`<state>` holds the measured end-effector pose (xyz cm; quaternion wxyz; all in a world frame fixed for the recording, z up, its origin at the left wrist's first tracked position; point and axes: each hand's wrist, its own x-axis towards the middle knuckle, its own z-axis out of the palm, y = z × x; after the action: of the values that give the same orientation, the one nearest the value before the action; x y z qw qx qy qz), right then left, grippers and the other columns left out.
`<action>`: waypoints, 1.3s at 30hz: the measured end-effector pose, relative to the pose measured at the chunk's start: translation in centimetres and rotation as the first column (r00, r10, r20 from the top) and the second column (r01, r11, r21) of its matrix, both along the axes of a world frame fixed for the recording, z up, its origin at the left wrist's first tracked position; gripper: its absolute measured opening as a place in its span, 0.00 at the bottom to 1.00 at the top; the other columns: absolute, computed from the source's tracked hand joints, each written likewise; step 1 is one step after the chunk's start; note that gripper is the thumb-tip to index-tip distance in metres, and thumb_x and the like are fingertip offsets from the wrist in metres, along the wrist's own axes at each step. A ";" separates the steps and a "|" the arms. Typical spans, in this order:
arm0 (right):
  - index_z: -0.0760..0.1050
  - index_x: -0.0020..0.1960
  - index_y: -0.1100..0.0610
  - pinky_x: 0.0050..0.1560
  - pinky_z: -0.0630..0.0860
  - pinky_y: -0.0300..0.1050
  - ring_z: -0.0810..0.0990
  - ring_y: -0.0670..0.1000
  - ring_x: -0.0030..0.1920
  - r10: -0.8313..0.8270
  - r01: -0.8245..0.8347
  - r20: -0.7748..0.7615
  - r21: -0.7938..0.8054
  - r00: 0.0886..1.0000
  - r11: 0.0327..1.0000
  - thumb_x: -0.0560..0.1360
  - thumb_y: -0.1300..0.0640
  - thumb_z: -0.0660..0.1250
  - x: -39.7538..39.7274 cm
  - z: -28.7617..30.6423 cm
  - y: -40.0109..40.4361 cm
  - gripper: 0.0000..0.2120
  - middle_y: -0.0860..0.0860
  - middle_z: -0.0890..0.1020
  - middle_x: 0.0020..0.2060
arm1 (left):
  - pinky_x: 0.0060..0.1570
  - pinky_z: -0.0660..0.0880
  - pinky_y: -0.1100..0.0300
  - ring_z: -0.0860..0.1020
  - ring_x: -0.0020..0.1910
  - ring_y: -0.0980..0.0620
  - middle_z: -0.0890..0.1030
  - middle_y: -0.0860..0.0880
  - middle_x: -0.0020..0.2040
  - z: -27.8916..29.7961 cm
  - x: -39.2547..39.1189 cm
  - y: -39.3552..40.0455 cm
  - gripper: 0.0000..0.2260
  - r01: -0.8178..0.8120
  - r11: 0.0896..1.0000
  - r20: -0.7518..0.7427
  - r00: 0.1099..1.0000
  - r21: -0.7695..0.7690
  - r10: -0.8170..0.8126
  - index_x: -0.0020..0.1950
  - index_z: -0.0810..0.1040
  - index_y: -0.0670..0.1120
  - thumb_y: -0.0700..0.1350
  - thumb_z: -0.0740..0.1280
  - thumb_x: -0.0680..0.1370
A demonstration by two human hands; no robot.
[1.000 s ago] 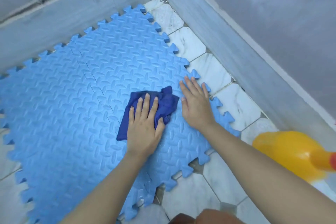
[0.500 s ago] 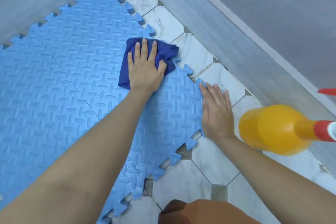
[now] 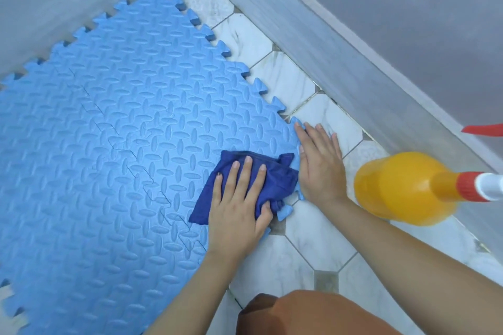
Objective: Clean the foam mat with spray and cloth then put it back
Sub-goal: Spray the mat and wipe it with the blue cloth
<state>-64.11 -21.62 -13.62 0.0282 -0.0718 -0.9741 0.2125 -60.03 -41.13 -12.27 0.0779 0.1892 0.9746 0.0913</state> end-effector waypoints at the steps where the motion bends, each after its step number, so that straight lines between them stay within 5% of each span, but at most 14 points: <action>1: 0.64 0.76 0.52 0.77 0.54 0.57 0.64 0.56 0.75 0.003 -0.003 0.013 -0.018 1.000 1.000 0.80 0.58 0.50 0.0 0.0 0.1 0.24 0.52 0.71 0.72 | 0.73 0.53 0.45 0.57 0.76 0.47 0.59 0.48 0.77 0.1 -0.2 0.1 0.28 -0.005 1.000 0.005 1.000 0.003 0.005 0.76 0.62 0.52 0.55 0.56 0.75; 7: 0.69 0.73 0.52 0.76 0.41 0.40 0.59 0.50 0.78 -0.035 0.099 0.157 -0.423 0.987 0.901 0.79 0.70 0.49 -1.2 2.3 1.2 0.28 0.51 0.70 0.73 | 0.74 0.47 0.47 0.53 0.77 0.47 0.56 0.48 0.78 0.3 -8.4 2.5 0.29 -0.089 0.996 0.014 0.996 0.032 0.088 0.77 0.58 0.53 0.58 0.48 0.76; 12: 0.72 0.71 0.50 0.67 0.39 0.21 0.60 0.45 0.77 -0.032 0.140 0.223 -0.490 0.974 0.860 0.78 0.74 0.49 -1.5 2.8 2.1 0.30 0.49 0.72 0.72 | 0.74 0.44 0.45 0.50 0.77 0.45 0.53 0.46 0.79 0.0 -13.4 4.9 0.32 -0.140 0.990 0.038 0.990 0.013 0.139 0.78 0.54 0.52 0.59 0.43 0.75; 18: 0.78 0.65 0.51 0.76 0.44 0.35 0.66 0.45 0.74 -0.173 0.238 0.175 -0.488 0.969 0.840 0.74 0.75 0.50 -1.5 2.9 1.5 0.31 0.53 0.77 0.67 | 0.72 0.54 0.44 0.59 0.75 0.45 0.61 0.46 0.77 0.0 -2.4 2.7 0.28 0.136 0.990 -0.037 0.990 0.038 -0.135 0.75 0.64 0.50 0.56 0.57 0.76; 25: 0.71 0.70 0.60 0.75 0.58 0.61 0.67 0.60 0.74 -0.103 0.103 0.012 -0.037 0.995 0.994 0.74 0.72 0.54 -0.9 0.9 -1.7 0.26 0.58 0.75 0.69 | 0.73 0.51 0.47 0.59 0.76 0.48 0.60 0.48 0.77 -0.2 -7.1 0.1 0.29 0.076 0.997 -0.034 0.997 0.003 -0.076 0.76 0.62 0.52 0.56 0.56 0.75; 32: 0.69 0.71 0.63 0.75 0.54 0.62 0.64 0.60 0.75 -0.033 0.033 -0.008 0.139 0.999 0.990 0.69 0.74 0.54 -1.1 0.5 -1.7 0.31 0.58 0.70 0.73 | 0.75 0.44 0.46 0.46 0.78 0.48 0.46 0.47 0.79 0.5 -20.2 -4.7 0.27 -0.283 0.958 0.050 0.957 -0.039 0.285 0.79 0.49 0.52 0.56 0.51 0.81; 36: 0.71 0.68 0.63 0.76 0.49 0.60 0.59 0.60 0.77 -0.018 0.014 0.019 0.157 1.000 0.987 0.65 0.77 0.60 -2.1 0.9 -2.2 0.32 0.58 0.66 0.75 | 0.74 0.49 0.45 0.54 0.77 0.46 0.55 0.45 0.78 0.1 -14.2 -5.8 0.27 -0.351 0.936 -0.035 0.935 0.026 0.352 0.78 0.57 0.50 0.55 0.51 0.79; 39: 0.72 0.61 0.62 0.77 0.55 0.57 0.59 0.58 0.78 0.018 -0.018 -0.017 0.019 1.000 1.000 0.71 0.73 0.57 -4.6 1.1 -3.0 0.21 0.57 0.66 0.75 | 0.73 0.52 0.46 0.57 0.76 0.46 0.60 0.46 0.77 0.1 -6.9 -5.2 0.27 -0.263 0.964 -0.037 0.964 0.045 0.264 0.76 0.62 0.51 0.54 0.53 0.77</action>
<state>-68.73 -24.64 -12.53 0.0353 -0.0611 -0.9764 0.2042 -66.89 -46.34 -12.15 0.0406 0.0613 0.9905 0.1159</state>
